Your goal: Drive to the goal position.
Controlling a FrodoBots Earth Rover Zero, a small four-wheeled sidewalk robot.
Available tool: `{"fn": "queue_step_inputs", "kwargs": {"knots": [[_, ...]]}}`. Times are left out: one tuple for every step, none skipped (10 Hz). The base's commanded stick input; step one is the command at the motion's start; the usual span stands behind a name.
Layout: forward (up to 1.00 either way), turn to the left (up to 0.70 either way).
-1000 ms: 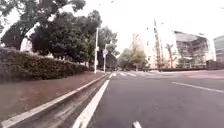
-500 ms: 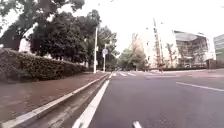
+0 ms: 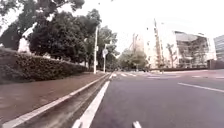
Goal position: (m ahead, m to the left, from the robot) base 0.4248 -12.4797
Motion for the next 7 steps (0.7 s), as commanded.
{"fn": "queue_step_inputs", "kwargs": {"knots": [[0.45, 0.0], [0.45, -0.03], [0.45, -0.27], [0.45, -0.27], [0.48, -0.25], [0.7, -0.06], [0.7, -0.05]]}}
